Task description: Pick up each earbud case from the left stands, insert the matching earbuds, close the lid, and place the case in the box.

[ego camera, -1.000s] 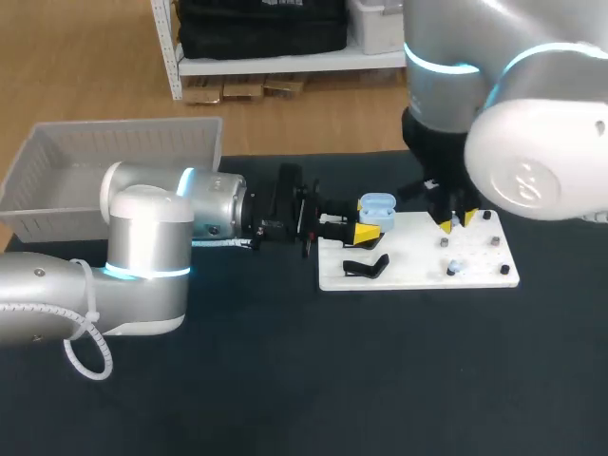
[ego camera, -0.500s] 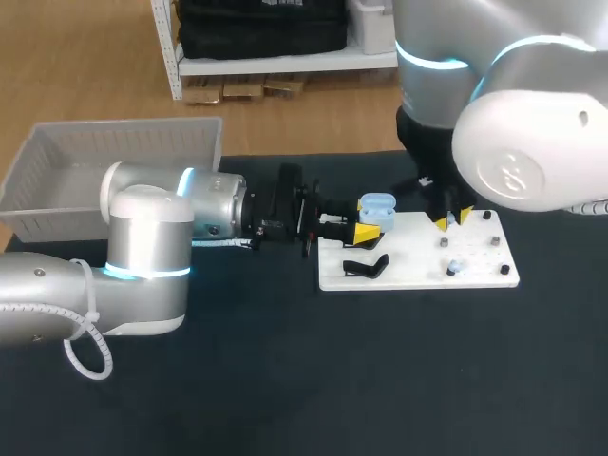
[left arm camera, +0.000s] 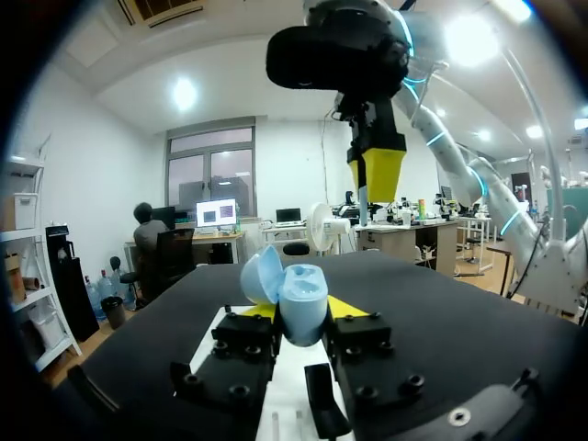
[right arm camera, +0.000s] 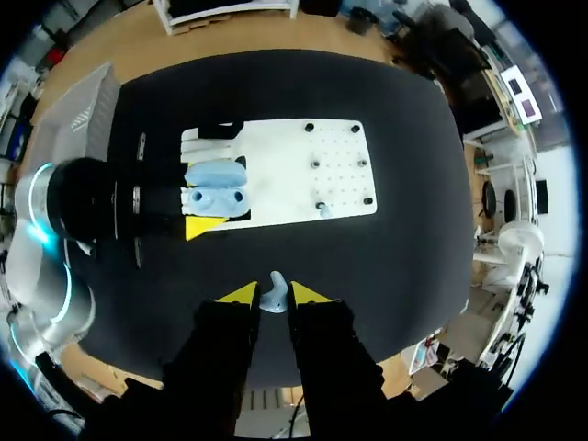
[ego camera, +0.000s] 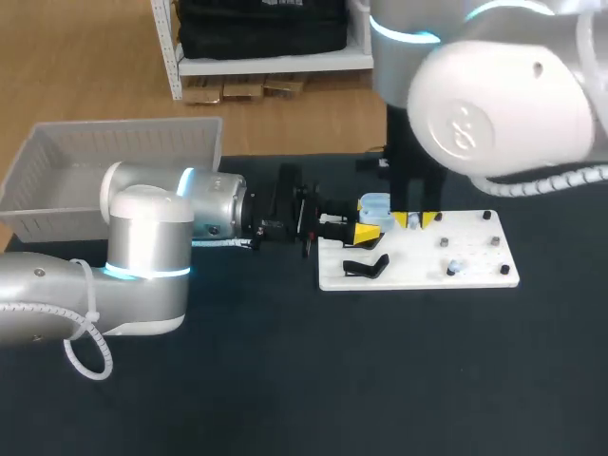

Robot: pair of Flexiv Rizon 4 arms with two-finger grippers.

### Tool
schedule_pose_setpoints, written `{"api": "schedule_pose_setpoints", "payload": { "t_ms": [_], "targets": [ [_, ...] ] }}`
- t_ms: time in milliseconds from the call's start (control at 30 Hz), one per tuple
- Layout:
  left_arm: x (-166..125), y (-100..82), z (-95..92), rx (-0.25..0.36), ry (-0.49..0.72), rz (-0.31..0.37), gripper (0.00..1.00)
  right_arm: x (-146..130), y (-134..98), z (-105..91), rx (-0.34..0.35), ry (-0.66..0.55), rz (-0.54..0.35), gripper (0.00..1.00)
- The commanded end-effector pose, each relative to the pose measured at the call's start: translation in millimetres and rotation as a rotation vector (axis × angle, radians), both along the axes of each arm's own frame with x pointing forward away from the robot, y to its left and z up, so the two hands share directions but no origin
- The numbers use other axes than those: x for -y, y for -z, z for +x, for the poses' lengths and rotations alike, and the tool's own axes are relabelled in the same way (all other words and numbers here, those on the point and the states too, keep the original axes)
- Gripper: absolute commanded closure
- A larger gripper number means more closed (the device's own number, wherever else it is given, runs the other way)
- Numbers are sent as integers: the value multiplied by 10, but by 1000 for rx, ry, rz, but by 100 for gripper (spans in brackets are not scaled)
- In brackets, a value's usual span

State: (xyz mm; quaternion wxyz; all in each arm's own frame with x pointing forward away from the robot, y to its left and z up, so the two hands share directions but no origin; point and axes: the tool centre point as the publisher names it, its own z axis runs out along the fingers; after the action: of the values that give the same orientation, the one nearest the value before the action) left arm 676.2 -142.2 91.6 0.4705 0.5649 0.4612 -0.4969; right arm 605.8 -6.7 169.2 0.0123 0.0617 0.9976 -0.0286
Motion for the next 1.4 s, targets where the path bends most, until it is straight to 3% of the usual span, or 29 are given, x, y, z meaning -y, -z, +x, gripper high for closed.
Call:
{"api": "schedule_pose_setpoints", "payload": {
  "t_ms": [33, 633, 800, 1033, 1400],
  "targets": [
    [-3, 12, -5, 3, -2, -5, 100, -108, -20, 143, -67, 24, -9, 100],
    [-3, 12, -5, 3, -2, -5, 100, -108, -20, 143, -67, 24, -9, 100],
    [-3, 12, -5, 3, -2, -5, 100, -171, -62, 232, -93, 163, 14, 100],
    [-3, 12, -5, 3, -2, -5, 100, -177, -24, 340, -116, 272, 47, 100],
    [-3, 12, -5, 3, -2, -5, 100, -164, -7, 368, -136, 314, 77, 100]
  ]
}}
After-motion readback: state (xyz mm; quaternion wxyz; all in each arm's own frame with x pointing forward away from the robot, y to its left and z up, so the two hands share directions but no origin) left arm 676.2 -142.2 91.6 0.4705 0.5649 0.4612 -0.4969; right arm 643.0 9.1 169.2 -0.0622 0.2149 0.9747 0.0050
